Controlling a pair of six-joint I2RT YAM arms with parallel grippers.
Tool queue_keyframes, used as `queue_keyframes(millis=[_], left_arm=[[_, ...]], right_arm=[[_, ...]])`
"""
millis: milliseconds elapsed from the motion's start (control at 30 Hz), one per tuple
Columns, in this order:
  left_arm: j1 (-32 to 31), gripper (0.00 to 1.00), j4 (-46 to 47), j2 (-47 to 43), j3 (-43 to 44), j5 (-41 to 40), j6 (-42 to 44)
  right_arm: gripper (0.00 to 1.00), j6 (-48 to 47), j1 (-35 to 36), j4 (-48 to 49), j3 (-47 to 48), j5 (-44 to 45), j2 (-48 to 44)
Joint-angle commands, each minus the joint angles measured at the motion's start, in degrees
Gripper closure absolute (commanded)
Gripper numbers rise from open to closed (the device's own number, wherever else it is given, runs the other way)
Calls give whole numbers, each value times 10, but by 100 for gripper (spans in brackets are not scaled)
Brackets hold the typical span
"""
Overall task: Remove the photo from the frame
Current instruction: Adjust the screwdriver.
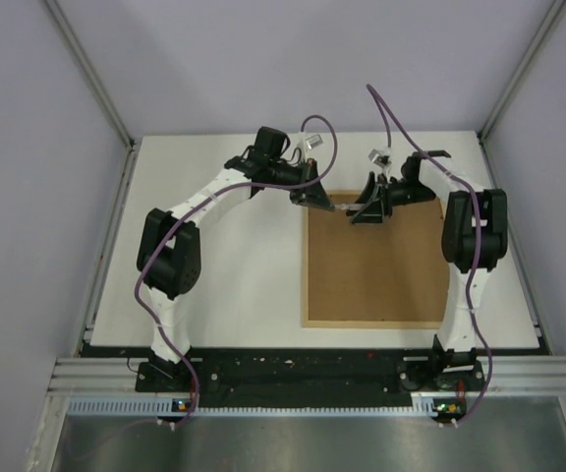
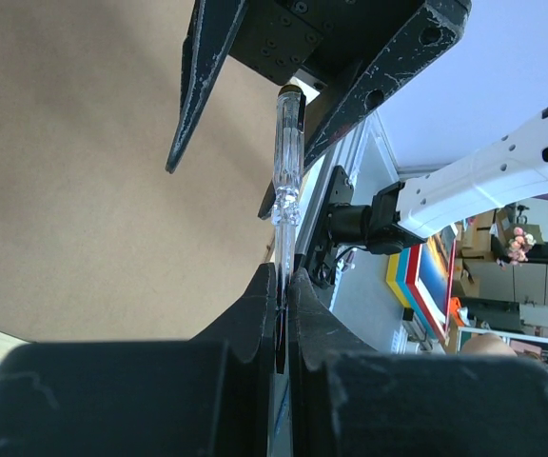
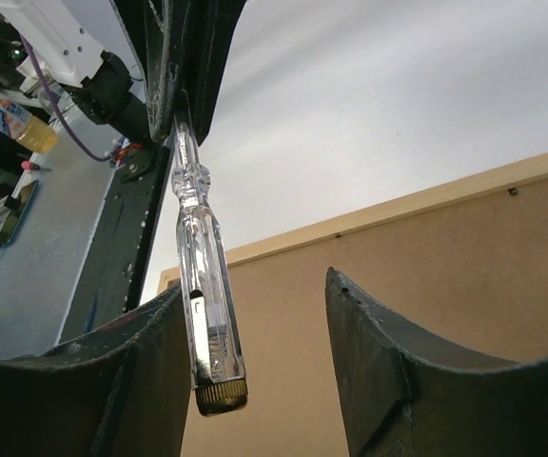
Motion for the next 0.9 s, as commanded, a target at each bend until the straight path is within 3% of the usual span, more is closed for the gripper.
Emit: queue_keyframes(millis=[0,867], left_arm=[[0,100,28,2,-5,15,0],[-6,100,22,11,5,17,4]], right_arm=[[47,-5,3,-86,23,-101,-34],[68,6,34,-86,42,-89,-60]])
